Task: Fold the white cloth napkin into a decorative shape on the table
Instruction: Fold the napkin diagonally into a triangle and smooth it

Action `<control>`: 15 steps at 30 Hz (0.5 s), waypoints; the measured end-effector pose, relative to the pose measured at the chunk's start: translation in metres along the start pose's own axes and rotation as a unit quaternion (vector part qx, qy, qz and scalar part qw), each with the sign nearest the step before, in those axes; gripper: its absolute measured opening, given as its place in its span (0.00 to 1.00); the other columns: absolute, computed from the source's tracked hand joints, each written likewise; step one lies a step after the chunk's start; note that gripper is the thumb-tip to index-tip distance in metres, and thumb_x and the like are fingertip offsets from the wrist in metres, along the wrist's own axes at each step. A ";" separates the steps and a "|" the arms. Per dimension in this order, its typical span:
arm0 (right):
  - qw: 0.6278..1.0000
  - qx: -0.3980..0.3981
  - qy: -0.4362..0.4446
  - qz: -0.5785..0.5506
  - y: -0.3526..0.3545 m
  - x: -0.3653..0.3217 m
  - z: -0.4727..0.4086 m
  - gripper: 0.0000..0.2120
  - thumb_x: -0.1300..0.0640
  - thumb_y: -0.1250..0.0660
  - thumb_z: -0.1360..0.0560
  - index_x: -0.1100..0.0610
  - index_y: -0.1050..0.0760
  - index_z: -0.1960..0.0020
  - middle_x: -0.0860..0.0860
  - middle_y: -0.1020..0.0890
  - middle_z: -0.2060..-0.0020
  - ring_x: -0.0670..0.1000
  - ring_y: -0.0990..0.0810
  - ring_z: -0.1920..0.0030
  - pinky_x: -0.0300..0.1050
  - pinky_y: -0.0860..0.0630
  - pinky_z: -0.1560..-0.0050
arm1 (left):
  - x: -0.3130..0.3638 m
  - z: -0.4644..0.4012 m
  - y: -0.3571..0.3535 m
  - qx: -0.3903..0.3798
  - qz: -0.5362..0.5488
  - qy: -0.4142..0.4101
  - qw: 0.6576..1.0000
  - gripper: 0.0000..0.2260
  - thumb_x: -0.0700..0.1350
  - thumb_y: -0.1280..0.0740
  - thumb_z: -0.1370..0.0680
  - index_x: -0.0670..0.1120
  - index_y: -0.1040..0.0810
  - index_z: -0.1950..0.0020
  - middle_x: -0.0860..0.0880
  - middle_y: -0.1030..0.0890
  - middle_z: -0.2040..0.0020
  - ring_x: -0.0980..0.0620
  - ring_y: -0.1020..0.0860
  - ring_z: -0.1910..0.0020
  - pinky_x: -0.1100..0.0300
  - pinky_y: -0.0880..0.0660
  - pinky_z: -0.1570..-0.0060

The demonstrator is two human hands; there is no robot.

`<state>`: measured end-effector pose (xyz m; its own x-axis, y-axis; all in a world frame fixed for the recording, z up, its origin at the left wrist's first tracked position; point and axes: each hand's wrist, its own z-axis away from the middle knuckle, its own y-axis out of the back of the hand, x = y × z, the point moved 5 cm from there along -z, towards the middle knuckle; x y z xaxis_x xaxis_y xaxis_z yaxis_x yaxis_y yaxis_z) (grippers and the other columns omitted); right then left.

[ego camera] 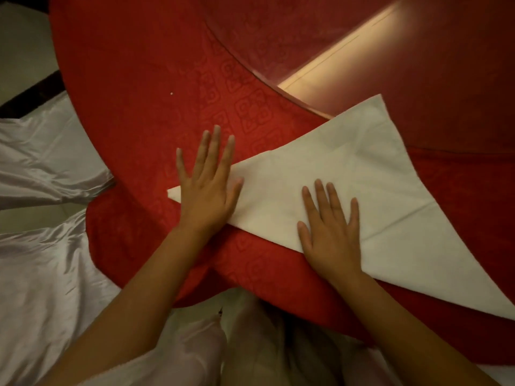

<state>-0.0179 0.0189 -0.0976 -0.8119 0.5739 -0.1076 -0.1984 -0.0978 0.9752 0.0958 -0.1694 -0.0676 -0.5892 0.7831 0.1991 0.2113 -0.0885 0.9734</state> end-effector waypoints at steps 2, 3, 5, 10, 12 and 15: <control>1.000 0.001 0.000 -0.025 0.003 0.002 0.000 0.29 0.46 0.56 0.23 0.53 0.52 0.24 0.53 0.47 0.24 0.51 0.52 0.25 0.60 0.55 0.28 | 0.060 0.012 -0.004 0.013 0.048 -0.044 0.998 0.26 0.57 0.54 0.20 0.51 0.52 0.23 0.48 0.54 0.24 0.49 0.53 0.24 0.41 0.62 0.30; 0.999 0.005 -0.010 -0.039 0.004 0.007 0.002 0.28 0.46 0.57 0.23 0.54 0.53 0.24 0.53 0.47 0.24 0.51 0.53 0.25 0.59 0.56 0.28 | 0.089 0.017 -0.009 -0.001 0.064 -0.058 0.996 0.26 0.57 0.54 0.20 0.52 0.52 0.24 0.48 0.53 0.23 0.49 0.54 0.24 0.41 0.62 0.29; 0.998 0.013 -0.050 -0.041 0.007 0.028 0.010 0.28 0.47 0.56 0.22 0.53 0.55 0.25 0.52 0.50 0.24 0.50 0.55 0.25 0.60 0.58 0.28 | 0.130 0.026 -0.024 -0.060 0.084 -0.068 0.992 0.26 0.58 0.53 0.21 0.53 0.53 0.24 0.48 0.54 0.23 0.50 0.55 0.24 0.42 0.63 0.30; 0.989 -0.003 -0.145 -0.022 0.002 0.113 0.066 0.29 0.42 0.55 0.23 0.48 0.62 0.27 0.49 0.59 0.26 0.49 0.62 0.26 0.63 0.60 0.29 | 0.157 0.047 -0.061 -0.186 0.004 -0.139 0.973 0.31 0.65 0.56 0.24 0.56 0.59 0.24 0.50 0.59 0.22 0.50 0.62 0.24 0.40 0.68 0.31; 0.988 0.003 -0.154 -0.028 0.002 0.140 0.093 0.30 0.40 0.56 0.24 0.48 0.60 0.26 0.52 0.55 0.25 0.51 0.59 0.25 0.64 0.58 0.29 | 0.153 0.049 -0.060 -0.196 0.006 -0.168 0.966 0.33 0.67 0.55 0.25 0.57 0.60 0.24 0.50 0.60 0.23 0.49 0.63 0.24 0.40 0.68 0.31; 0.986 0.039 -0.149 -0.062 0.008 0.171 0.130 0.34 0.35 0.54 0.26 0.51 0.46 0.26 0.59 0.42 0.25 0.57 0.50 0.25 0.65 0.53 0.29 | 0.144 0.054 -0.041 -0.183 0.035 -0.236 0.954 0.36 0.67 0.44 0.28 0.52 0.46 0.24 0.45 0.47 0.23 0.46 0.50 0.24 0.38 0.59 0.30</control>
<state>-0.0867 0.2220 -0.0833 -0.5841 0.7922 -0.1765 -0.2329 0.0447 0.9715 0.0446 -0.0201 -0.0852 -0.1480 0.9499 0.2754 -0.1006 -0.2915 0.9513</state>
